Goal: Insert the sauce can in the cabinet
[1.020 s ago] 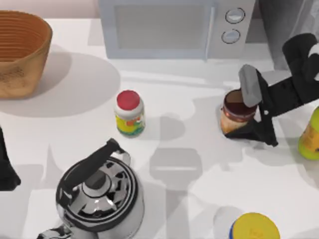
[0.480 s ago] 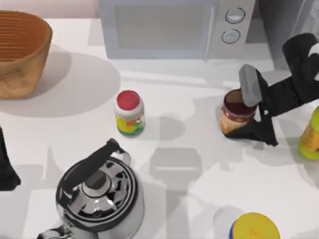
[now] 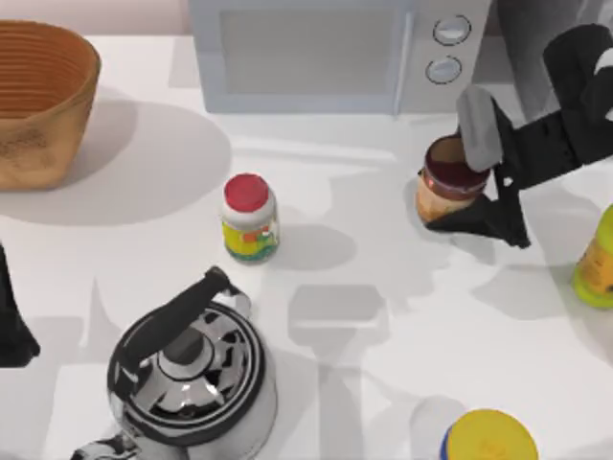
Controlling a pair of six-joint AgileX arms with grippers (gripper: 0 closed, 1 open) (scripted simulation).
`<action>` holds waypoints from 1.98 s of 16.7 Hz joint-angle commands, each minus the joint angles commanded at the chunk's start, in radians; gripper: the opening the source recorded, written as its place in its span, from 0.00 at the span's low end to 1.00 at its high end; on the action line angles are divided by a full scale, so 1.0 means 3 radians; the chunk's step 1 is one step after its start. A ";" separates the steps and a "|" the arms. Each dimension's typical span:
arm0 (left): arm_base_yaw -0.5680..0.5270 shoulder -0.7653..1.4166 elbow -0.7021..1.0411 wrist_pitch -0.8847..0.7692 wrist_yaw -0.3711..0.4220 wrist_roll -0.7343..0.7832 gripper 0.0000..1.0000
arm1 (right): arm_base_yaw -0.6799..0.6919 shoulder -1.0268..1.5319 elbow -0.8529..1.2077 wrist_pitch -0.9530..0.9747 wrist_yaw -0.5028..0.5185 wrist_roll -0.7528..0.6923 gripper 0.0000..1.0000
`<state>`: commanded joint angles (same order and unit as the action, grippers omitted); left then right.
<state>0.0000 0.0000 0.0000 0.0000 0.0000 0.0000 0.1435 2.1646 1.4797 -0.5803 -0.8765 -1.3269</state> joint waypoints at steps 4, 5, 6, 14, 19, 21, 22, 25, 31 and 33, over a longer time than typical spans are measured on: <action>0.0000 0.0000 0.0000 0.0000 0.0000 0.0000 1.00 | -0.0013 -0.0237 0.0512 -0.0594 -0.0020 -0.0055 0.00; 0.0000 0.0000 0.0000 0.0000 0.0000 0.0000 1.00 | -0.0016 -0.0315 0.0601 -0.0784 -0.0010 -0.0050 0.00; 0.0000 0.0000 0.0000 0.0000 0.0000 0.0000 1.00 | -0.0018 -0.0388 0.0668 -0.0972 0.0006 -0.0039 0.00; 0.0000 0.0000 0.0000 0.0000 0.0000 0.0000 1.00 | 0.0000 -0.0531 0.0725 -0.1620 0.0076 0.0033 0.00; 0.0000 0.0000 0.0000 0.0000 0.0000 0.0000 1.00 | 0.0025 -0.0589 0.0626 -0.1575 0.0113 0.0105 0.00; 0.0000 0.0000 0.0000 0.0000 0.0000 0.0000 1.00 | 0.0022 -0.0784 0.0402 -0.1471 0.0216 0.0267 0.00; 0.0000 0.0000 0.0000 0.0000 0.0000 0.0000 1.00 | 0.0018 -0.0933 0.0247 -0.1393 0.0289 0.0378 0.00; 0.0000 0.0000 0.0000 0.0000 0.0000 0.0000 1.00 | -0.0016 -0.1590 -0.0352 -0.1057 0.0586 0.0812 0.00; 0.0000 0.0000 0.0000 0.0000 0.0000 0.0000 1.00 | -0.0182 -0.3719 -0.1950 -0.0020 0.1423 0.2000 0.00; 0.0000 0.0000 0.0000 0.0000 0.0000 0.0000 1.00 | -0.0249 -0.4518 -0.2550 0.0375 0.1730 0.2458 0.00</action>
<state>0.0000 0.0000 0.0000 0.0000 0.0000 0.0000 0.0687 0.8091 0.7148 -0.4679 -0.3574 -0.5896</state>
